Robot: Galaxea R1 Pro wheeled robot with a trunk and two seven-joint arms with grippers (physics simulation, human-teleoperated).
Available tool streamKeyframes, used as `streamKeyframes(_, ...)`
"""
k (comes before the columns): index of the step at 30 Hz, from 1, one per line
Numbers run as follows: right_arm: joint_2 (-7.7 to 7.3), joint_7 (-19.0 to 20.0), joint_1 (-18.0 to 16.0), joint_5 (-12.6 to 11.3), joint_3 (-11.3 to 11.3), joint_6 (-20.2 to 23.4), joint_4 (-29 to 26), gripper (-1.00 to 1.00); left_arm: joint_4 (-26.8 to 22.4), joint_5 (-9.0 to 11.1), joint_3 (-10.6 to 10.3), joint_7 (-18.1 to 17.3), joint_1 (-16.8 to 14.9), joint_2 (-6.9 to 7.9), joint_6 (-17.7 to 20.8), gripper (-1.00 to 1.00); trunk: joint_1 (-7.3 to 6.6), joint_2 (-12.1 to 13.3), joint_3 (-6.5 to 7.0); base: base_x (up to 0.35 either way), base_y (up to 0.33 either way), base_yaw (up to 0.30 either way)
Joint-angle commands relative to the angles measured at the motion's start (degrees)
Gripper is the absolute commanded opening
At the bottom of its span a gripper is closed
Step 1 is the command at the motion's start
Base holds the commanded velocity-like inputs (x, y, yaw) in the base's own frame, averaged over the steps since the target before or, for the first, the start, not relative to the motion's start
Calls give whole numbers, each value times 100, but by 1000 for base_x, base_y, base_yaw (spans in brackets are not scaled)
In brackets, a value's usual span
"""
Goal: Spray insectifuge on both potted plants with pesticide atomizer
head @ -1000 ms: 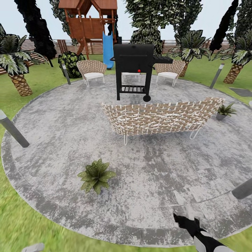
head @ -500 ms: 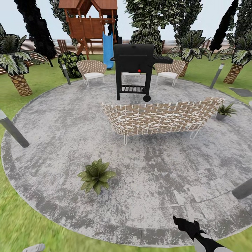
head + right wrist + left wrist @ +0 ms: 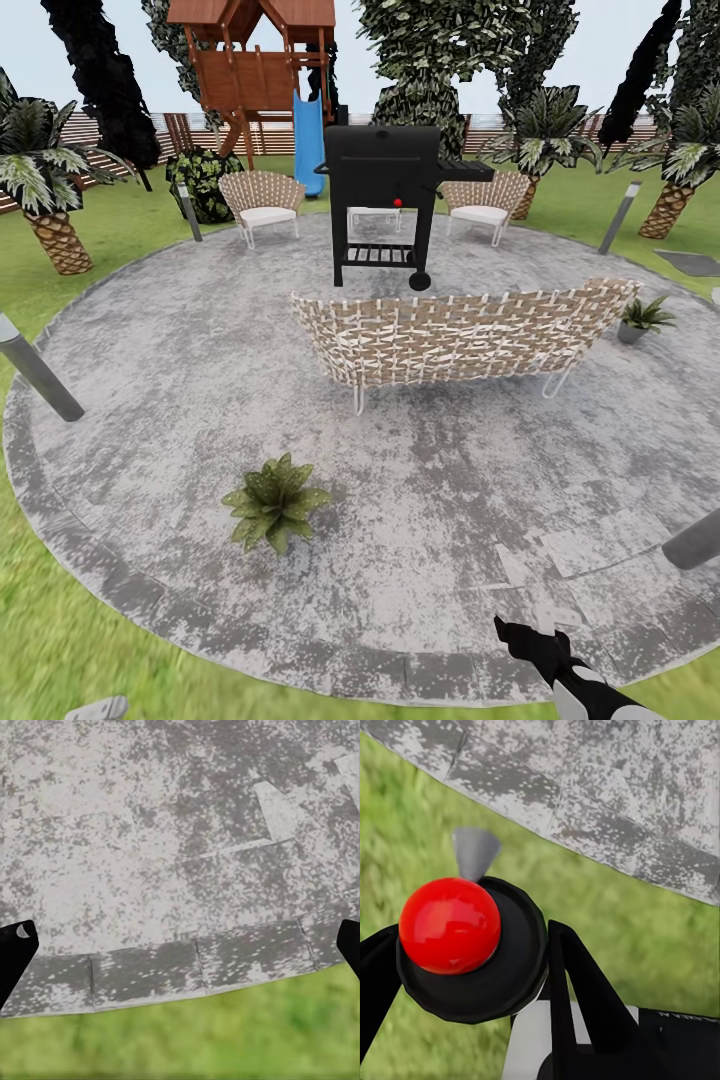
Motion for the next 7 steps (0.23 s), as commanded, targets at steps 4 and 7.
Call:
streamKeyframes(4,-2,25,-3,37,-49,-20,8,100,-9,-7,29,-44,-8,-3,50,-100,0,-3,-5,0,0,0)
streamKeyframes(7,-2,25,-4,37,-49,-20,8,100,-9,-8,30,-44,-10,-3,50,-100,0,-3,-5,0,0,0)
